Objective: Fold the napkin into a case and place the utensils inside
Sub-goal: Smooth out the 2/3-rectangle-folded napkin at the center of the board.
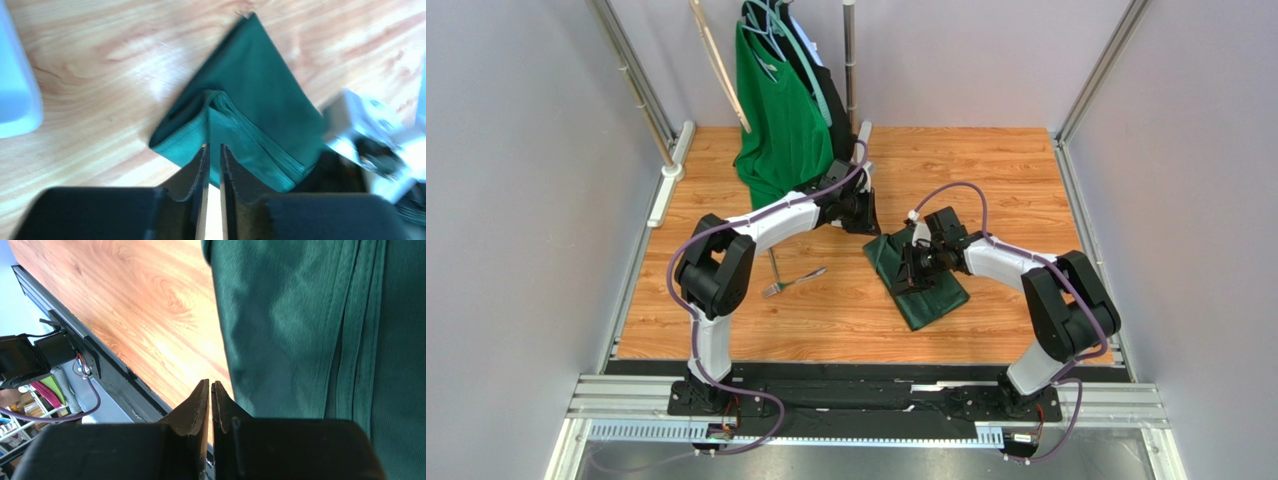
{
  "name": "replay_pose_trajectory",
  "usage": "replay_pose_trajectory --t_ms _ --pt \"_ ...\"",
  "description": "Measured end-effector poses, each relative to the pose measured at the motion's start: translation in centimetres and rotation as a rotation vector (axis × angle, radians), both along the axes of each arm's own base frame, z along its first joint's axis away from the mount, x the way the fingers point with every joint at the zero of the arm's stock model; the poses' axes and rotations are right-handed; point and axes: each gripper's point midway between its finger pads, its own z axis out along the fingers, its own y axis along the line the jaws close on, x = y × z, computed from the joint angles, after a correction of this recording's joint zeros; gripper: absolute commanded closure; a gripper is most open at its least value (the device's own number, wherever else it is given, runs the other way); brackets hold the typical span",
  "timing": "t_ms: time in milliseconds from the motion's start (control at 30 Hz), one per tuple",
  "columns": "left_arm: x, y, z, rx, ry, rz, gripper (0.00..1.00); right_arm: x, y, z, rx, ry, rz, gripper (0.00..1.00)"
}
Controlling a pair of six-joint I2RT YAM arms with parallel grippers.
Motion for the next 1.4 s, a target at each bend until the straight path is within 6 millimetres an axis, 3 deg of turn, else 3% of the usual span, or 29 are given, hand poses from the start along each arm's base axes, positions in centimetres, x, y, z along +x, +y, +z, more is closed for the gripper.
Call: replay_pose_trajectory --t_ms 200,467,667,767,1167,1400 --pt "-0.9 -0.8 -1.2 -0.027 0.051 -0.020 0.97 0.4 0.4 -0.7 0.004 0.023 0.004 0.92" --pt "-1.4 -1.4 -6.7 -0.019 0.170 -0.010 1.00 0.7 0.5 -1.6 0.006 0.043 0.004 0.93" --pt "-0.7 -1.3 -6.6 -0.036 0.177 0.018 1.00 0.6 -0.5 -2.5 0.005 0.052 -0.021 0.93" --pt "-0.4 -1.4 -6.6 -0.037 0.185 0.026 1.00 -0.5 -1.1 -3.3 0.003 0.084 -0.031 0.93" --pt "0.7 -1.4 -6.5 -0.007 0.192 0.040 1.00 -5.4 -3.6 -3.0 0.007 0.104 -0.061 0.93" --pt "1.2 -1.3 -6.5 0.003 0.180 0.028 1.00 -2.6 -4.1 -0.6 0.053 0.037 -0.115 0.94"
